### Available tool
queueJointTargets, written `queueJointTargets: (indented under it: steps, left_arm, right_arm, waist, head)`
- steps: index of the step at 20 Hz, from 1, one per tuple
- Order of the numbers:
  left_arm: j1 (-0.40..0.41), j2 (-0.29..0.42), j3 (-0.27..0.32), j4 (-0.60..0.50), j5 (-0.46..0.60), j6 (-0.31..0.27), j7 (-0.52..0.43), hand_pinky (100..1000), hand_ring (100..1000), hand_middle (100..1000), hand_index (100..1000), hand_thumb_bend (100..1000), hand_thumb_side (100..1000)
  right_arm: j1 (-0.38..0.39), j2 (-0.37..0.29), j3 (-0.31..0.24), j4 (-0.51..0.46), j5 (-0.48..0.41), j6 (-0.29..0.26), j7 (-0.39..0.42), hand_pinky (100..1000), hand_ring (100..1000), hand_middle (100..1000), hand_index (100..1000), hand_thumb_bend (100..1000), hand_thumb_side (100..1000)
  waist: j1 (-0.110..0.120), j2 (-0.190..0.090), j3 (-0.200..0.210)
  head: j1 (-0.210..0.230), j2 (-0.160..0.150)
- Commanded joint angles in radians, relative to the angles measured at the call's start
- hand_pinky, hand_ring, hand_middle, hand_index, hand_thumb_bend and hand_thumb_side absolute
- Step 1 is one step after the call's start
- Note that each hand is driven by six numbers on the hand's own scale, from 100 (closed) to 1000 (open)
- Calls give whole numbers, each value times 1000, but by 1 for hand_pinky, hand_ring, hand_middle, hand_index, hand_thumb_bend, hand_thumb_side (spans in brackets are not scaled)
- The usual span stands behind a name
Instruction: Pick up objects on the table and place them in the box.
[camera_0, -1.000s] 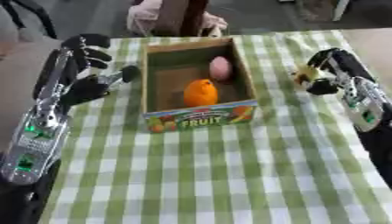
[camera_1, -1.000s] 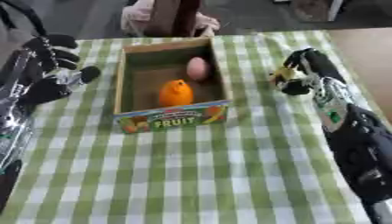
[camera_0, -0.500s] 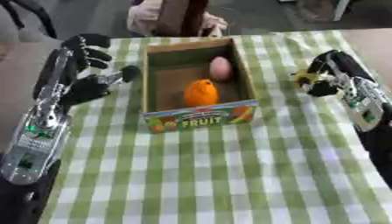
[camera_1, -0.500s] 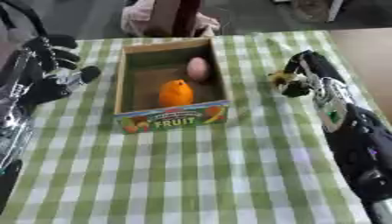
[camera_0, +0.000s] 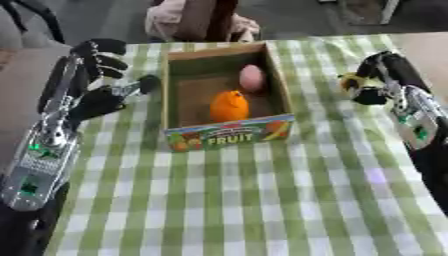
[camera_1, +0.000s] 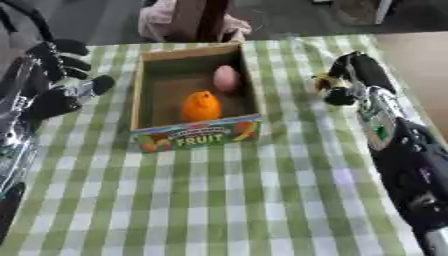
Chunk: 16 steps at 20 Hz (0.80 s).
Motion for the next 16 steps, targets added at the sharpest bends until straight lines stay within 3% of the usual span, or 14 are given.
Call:
queueJointTargets:
  steps: [1, 8, 16]
  left_arm:
    - [-11, 26, 11, -14, 5, 0, 2, 635, 627, 655, 722, 845, 340]
    - [-11, 25, 7, -13, 6, 0, -1, 635, 628, 655, 723, 846, 340]
    - [-15, 22, 2, -14, 7, 0, -7, 635, 629, 656, 724, 845, 338]
  right_arm:
    - [-34, -16, 1, -65, -25, -4, -12, 624, 601, 499, 229, 148, 100]
    - [-78, 9, 40, -164, -62, -24, 15, 630, 603, 500, 232, 149, 100]
    - [-144, 72, 87, -193, -41, -69, 57, 635, 606, 504, 234, 143, 100]
  waist:
    - [-2, -20, 0]
    - [-2, -24, 1]
    - [5, -28, 9]
  head:
    - [3, 5]
    - [-3, 9]
    - [-16, 8]
